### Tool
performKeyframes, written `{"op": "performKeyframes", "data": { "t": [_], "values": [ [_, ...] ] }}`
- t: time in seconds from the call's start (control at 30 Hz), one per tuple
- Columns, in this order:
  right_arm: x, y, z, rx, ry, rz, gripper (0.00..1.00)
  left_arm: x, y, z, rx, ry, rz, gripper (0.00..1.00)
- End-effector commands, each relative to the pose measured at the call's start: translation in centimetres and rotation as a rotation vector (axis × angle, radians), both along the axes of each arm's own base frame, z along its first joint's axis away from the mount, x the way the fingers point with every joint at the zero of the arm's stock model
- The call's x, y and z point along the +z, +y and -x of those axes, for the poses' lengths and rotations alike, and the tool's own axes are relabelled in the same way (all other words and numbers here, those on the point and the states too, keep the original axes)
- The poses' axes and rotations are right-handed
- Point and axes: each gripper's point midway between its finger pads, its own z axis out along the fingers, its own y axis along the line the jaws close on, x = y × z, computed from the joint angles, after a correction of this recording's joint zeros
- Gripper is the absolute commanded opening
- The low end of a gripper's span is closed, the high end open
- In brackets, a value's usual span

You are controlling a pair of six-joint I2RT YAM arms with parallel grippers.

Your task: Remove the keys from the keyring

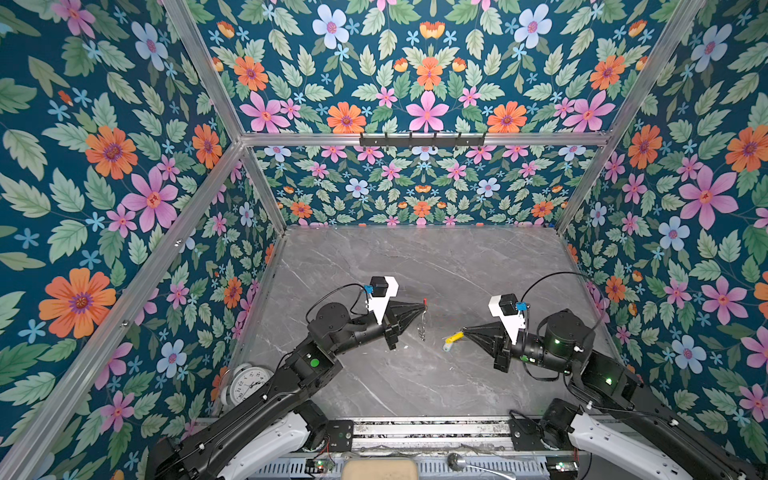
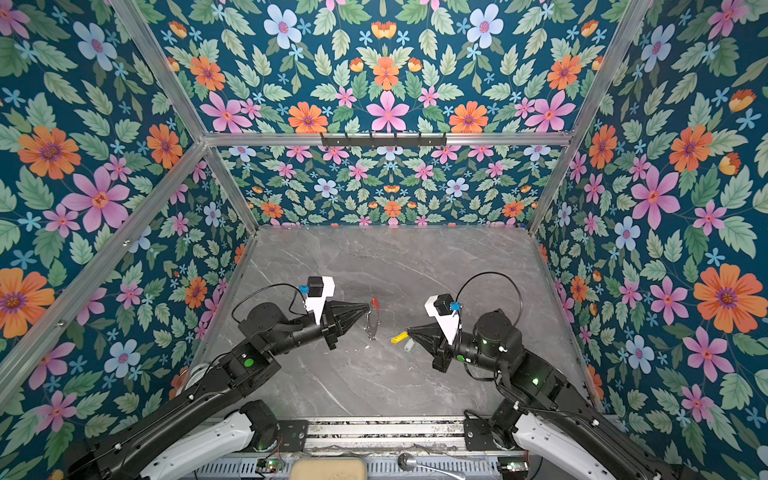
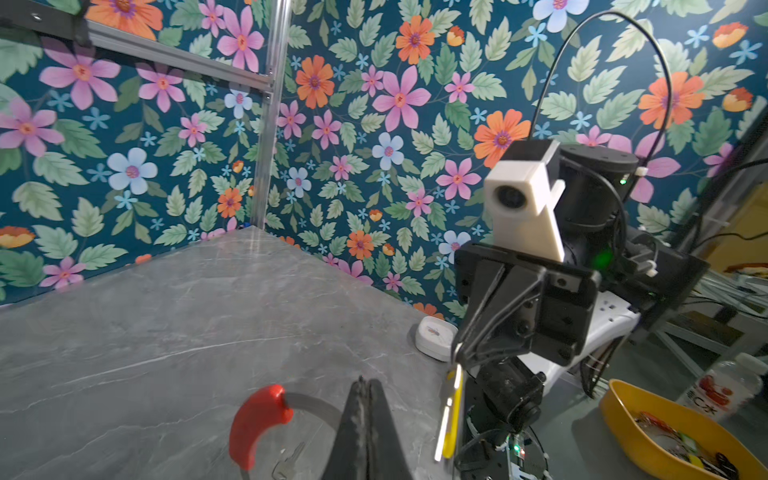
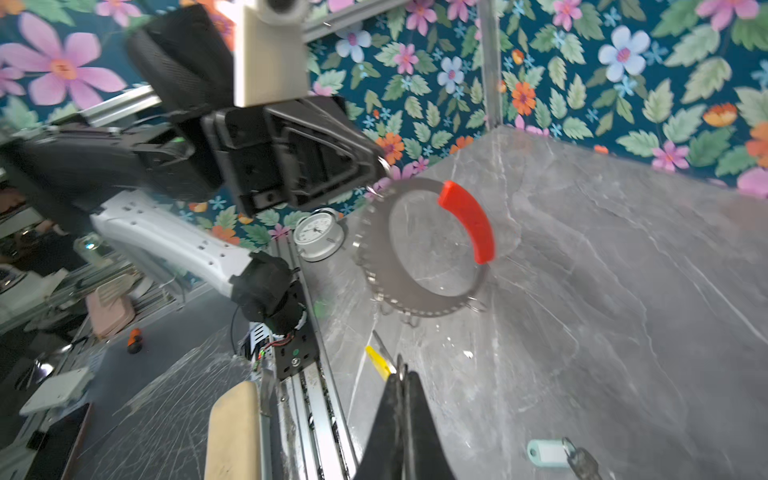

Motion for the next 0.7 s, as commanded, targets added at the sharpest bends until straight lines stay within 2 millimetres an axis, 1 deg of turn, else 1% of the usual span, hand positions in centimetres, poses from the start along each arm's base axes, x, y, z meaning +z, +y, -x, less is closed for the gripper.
{"op": "performKeyframes", "data": {
  "t": [0.0,0.1,0.2,0.3,0.37,0.5,0.6,0.67],
  "values": [
    [-2.6,-0.5,-2.2,-0.080,0.097,-0.005,0.00,-0.2,0.9,-0.9,0.083,-0.019,-0.015,0.00],
    [-5.7,-0.5,-4.7,-0.111,0.218,-0.054,0.00,-0.4,1.3,-1.0,0.105,-0.018,-0.017,0.00],
    [-8.8,0.5,-6.6,-0.114,0.308,-0.049,0.00,-0.6,1.5,-1.0,0.111,-0.012,-0.012,0.00],
    [-11.3,2.2,-7.9,-0.079,0.391,-0.034,0.00,-0.7,1.3,-1.0,0.102,-0.007,-0.010,0.00],
    [-12.8,3.0,-8.7,-0.072,0.425,-0.020,0.00,-0.7,1.3,-0.9,0.099,-0.007,-0.007,0.00],
    [-15.7,4.3,-10.4,-0.063,0.492,0.016,0.00,-0.7,1.2,-0.9,0.094,-0.003,0.005,0.00],
    [-18.2,5.3,-11.4,-0.058,0.551,0.037,0.00,-0.9,1.2,-1.0,0.093,0.003,0.009,0.00],
    [-19.5,5.7,-11.9,-0.058,0.580,0.048,0.00,-1.1,1.1,-1.0,0.092,0.007,0.007,0.00]
  ]
}}
